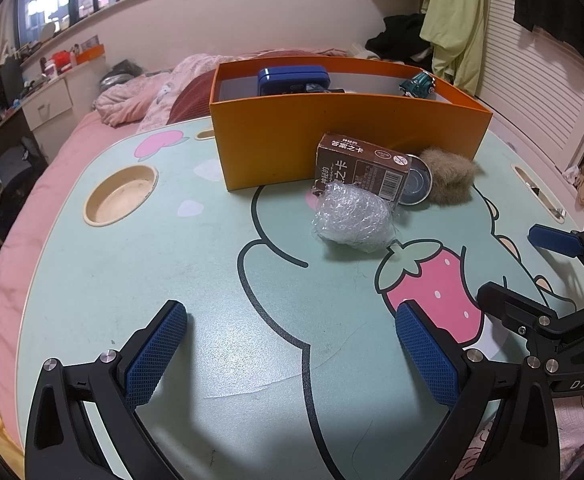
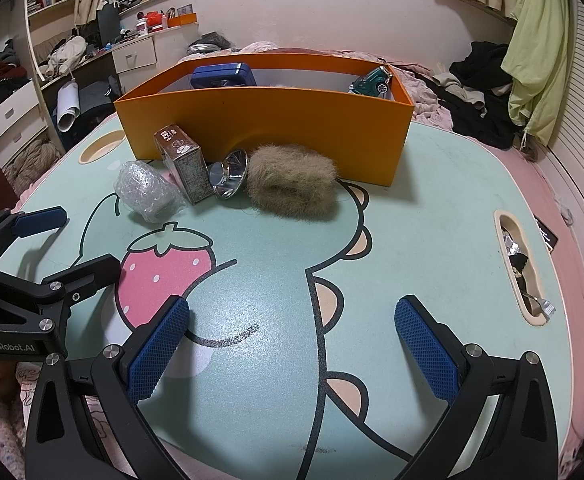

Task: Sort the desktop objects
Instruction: 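Grasp the clear bubble-wrap bag with the left gripper while the right gripper grasps the brown fur ball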

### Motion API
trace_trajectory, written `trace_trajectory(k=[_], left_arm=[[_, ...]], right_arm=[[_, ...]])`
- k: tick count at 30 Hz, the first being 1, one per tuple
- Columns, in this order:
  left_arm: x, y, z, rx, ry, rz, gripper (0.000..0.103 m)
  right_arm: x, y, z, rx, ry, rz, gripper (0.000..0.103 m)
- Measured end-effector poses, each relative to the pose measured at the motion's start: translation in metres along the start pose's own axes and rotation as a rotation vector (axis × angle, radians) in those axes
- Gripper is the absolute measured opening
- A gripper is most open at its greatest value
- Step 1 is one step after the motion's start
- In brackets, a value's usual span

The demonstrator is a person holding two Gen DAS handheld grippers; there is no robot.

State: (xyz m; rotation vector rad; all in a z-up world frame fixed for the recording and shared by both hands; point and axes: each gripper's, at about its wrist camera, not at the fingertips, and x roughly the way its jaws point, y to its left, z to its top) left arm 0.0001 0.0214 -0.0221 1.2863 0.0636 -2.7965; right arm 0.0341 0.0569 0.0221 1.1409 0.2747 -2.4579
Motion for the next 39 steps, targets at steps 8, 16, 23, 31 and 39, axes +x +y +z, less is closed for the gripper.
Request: trace_trajectory(k=[8,16,23,31,39], left_arm=[[0.000,0.000,0.001,-0.001,0.000,0.000,0.103],[0.000,0.000,0.001,-0.001,0.000,0.000,0.103],[0.000,0.000,0.001,-0.001,0.000,0.000,0.103],[0.000,0.001,0.000,-0.001,0.000,0.000,0.103],[0.001,0.001,0.004,0.002,0.010,-0.003,0.103]], right_arm=[[0.000,-0.008,0.009,0.047,0.026,0.011,0.102],[0.000,-0.022,0.047,0.155,-0.031,0.044,0.096],[0.029,-0.044,0.077,0.315,0.008,0.069,0.085],[0.045,-0.033,0.080,0.205,0.029,-0.029,0.043],[0.018,-0.049,0.054,0.238,-0.009,0.043,0.036]])
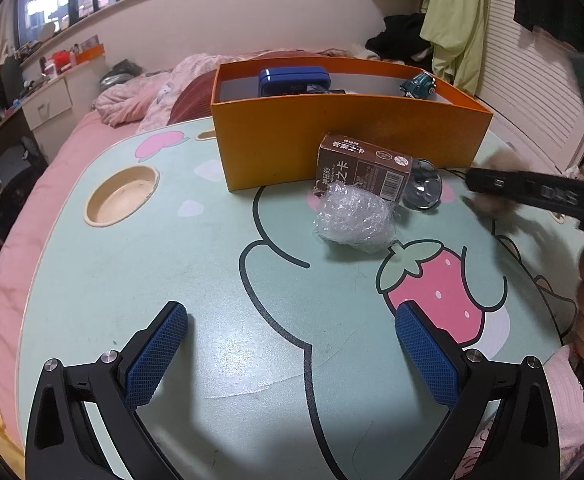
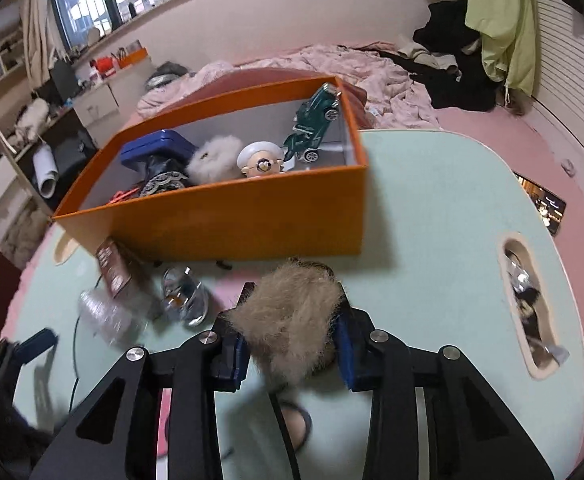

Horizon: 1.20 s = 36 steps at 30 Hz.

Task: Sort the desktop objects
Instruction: 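Grasp the clear bubble-wrap bag with the left gripper while the right gripper grasps the brown fur ball, then carry the bag and brown fur ball into the orange box, open both grippers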

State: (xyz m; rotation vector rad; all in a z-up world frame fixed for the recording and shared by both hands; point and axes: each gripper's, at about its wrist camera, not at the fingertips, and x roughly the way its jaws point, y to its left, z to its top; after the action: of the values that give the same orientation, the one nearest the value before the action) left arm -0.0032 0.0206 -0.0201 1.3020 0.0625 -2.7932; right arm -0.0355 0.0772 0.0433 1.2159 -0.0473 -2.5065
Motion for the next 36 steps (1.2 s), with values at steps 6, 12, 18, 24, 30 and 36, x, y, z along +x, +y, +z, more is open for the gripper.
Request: trace_trajectory(k=[6,12,18,24,30,36], left_arm=[[0.001,-0.004,0.029,-0.015,-0.021,-0.018,0.103],[0.021,-0.010,0.046,0.004,0.027,-0.018,0.039],[-0.004,0.011,0.027,-0.063,-0.026,-0.099,0.031],[-0.027,0.023,0.053,-0.087,-0.093,-0.125,0.031],[-0.022,0.011,0.118,-0.046,-0.116,-0.139,0.031],[0.028,0.004,0.169,-0.065,-0.052,-0.122,0.055]], right_arm=[[-0.025,0.000,-0.005,-0.011,-0.054,0.032,0.036],[-0.031,0.008,-0.010,-0.013,-0.059,0.076,0.036],[-0.027,0.009,-0.013,-0.026,-0.047,0.071,0.036],[-0.029,0.013,-0.001,-0.024,-0.048,0.098,0.036],[-0.035,0.025,0.056,-0.036,-0.089,0.115,0.036],[0.008,0.040,0.106,-0.049,-0.056,0.093,0.039]])
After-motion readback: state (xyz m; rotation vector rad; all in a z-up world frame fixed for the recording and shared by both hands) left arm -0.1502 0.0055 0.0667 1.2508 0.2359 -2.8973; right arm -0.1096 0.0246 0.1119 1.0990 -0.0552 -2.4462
